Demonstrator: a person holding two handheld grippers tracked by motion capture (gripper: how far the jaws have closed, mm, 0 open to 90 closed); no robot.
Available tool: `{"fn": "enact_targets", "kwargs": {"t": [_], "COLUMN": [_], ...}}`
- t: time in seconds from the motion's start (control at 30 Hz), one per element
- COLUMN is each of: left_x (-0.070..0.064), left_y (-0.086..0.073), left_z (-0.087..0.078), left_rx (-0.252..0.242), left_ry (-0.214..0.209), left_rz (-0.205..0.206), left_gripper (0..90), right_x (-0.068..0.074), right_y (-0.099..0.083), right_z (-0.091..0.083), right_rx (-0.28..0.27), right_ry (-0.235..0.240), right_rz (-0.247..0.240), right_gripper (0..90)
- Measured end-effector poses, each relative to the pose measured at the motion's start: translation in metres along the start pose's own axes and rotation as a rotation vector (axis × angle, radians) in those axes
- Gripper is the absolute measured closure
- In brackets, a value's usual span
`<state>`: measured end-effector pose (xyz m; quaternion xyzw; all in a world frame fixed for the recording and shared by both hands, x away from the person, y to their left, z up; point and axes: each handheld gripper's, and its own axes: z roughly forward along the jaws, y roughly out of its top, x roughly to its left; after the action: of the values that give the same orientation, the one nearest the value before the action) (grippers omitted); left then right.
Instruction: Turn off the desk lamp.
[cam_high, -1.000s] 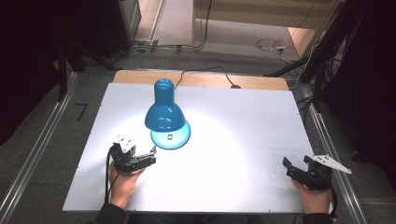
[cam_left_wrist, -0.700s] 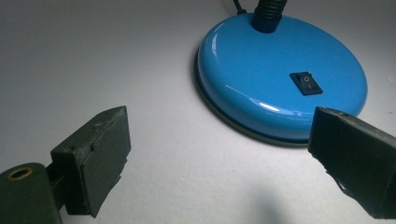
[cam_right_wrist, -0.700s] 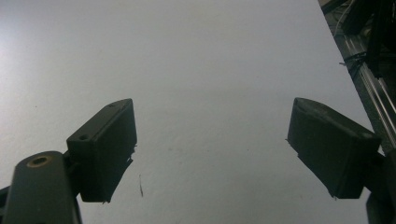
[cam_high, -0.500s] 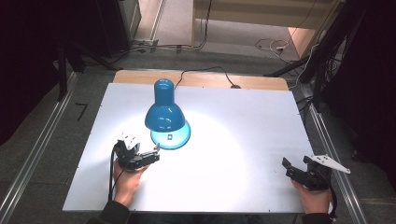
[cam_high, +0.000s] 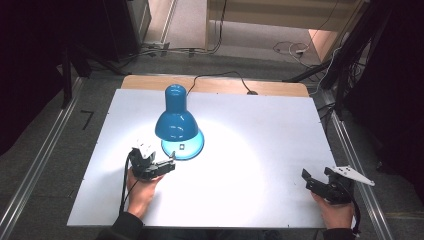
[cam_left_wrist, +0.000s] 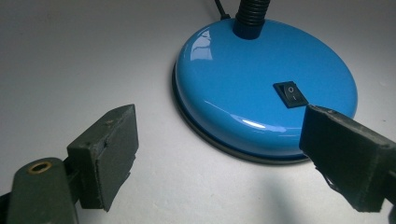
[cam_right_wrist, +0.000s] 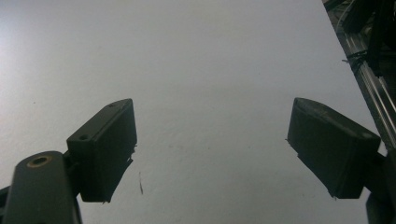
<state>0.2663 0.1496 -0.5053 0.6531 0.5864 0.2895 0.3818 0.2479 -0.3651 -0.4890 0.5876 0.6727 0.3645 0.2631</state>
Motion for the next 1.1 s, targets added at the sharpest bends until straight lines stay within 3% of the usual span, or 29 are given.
{"fn": "enact_targets", "kwargs": {"t": [0.2, 0.47, 0.77, 1.1], "left_x": [-0.004, -0.008, -0.020, -0.025], "left_y": [0.000, -0.001, 0.001, 0.003], "left_z": [0.005, 0.010, 0.015, 0.016], "left_rx": [0.001, -0.007, -0.038, -0.098], "left_ry": [-0.010, -0.033, -0.059, -0.095], "left_rz": [0.003, 0.014, 0.075, 0.076], "left_gripper": [16.2, 28.7, 41.9, 79.5], "right_x": [0.000, 0.000, -0.001, -0.001], "right_y": [0.000, -0.001, -0.001, -0.001], "right_z": [0.000, 0.001, 0.001, 0.001], "right_rx": [0.003, 0.005, 0.005, 0.006], "right_ry": [0.001, -0.001, -0.008, -0.007], "right_rz": [0.003, 0.002, 0.008, 0.009], "right_gripper": [14.3, 14.3, 14.3, 14.3]}}
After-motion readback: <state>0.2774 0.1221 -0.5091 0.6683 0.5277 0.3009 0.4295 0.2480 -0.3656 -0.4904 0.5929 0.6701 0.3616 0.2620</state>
